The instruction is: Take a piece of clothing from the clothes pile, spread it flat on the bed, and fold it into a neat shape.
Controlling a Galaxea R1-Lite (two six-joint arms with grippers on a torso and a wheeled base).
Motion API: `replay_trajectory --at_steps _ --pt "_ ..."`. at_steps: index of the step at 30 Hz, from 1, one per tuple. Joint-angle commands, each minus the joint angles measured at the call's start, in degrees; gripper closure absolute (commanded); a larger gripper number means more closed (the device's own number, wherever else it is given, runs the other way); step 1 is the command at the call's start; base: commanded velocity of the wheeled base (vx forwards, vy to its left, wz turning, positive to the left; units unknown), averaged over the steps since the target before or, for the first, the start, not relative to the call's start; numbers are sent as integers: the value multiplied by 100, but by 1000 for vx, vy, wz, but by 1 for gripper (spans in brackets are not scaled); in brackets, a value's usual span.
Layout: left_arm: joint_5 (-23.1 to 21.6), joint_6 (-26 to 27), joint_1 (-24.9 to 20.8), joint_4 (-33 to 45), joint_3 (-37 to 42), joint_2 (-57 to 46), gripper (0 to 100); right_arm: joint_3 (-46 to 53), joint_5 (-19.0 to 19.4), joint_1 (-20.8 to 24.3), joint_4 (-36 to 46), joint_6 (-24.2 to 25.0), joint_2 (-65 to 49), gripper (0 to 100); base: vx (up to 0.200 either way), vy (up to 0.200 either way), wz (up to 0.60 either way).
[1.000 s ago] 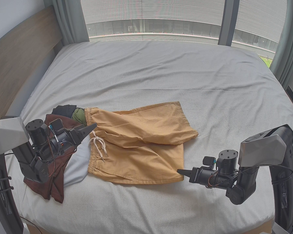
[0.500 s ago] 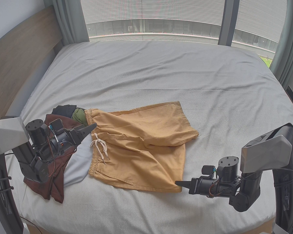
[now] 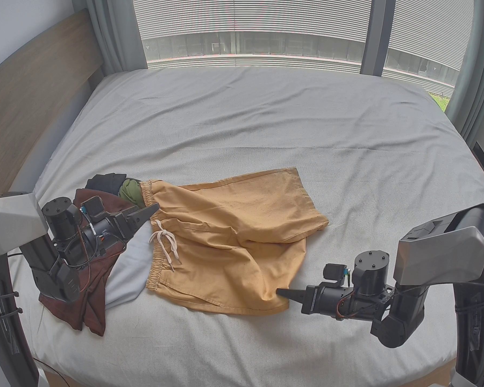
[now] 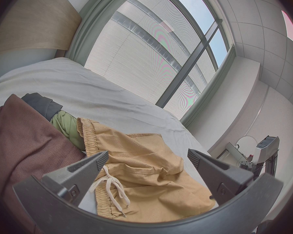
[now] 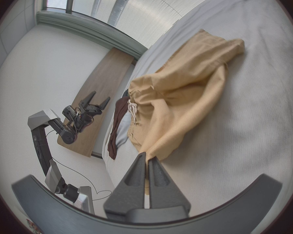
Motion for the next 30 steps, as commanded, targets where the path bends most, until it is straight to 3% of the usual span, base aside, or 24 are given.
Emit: replay_trajectory --at_steps 1,14,21,30 --pt "-1 -3 9 -3 -8 18 0 -670 14 15 6 11 101 100 0 0 0" --pt "-1 -65 0 -3 -16 36 0 -1777 22 191 41 11 628 100 0 0 0" --pt "-10 -74 9 -3 -34 45 0 -2858 31 182 357 29 1182 100 0 0 0" --pt "-10 -188 18 -3 -52 36 0 -3315 31 341 507 55 1428 100 0 0 0"
